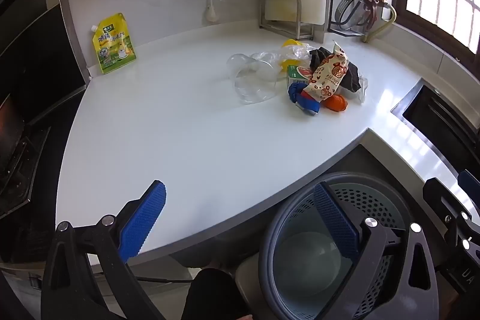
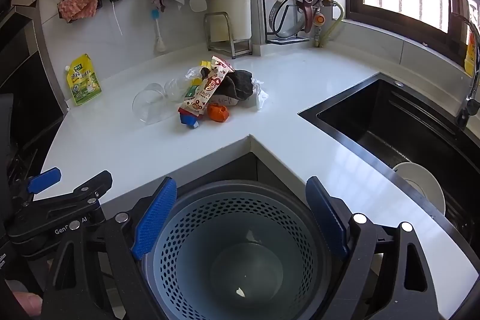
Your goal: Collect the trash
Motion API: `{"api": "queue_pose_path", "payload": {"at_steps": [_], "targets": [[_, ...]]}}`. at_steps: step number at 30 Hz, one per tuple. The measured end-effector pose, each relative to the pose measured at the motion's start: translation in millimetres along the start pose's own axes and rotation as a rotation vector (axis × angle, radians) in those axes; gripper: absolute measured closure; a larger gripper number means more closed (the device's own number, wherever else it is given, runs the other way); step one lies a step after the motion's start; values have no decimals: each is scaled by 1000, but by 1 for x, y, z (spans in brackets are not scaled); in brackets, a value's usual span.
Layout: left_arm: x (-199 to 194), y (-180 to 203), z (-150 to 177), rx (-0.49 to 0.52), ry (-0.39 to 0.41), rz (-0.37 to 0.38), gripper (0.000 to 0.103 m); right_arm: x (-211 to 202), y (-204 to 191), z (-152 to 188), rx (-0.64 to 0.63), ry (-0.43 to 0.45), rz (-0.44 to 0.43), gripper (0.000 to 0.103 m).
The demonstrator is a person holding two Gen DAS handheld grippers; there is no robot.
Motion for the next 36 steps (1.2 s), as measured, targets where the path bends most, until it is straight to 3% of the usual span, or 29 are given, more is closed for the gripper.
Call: {"api": "queue_pose_path", "payload": {"at_steps": [36], "targets": [[-7,2,-5,14,19,-6,6,-6,0,-3,-1,11,0,19]]}}
Point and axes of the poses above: each gripper's, at about its wrist camera, not at the fingertips, and x roughly the way its jaws point, y to its right, z to its underside, the point moved 9 cm from there along x, roughly the way its jaws point
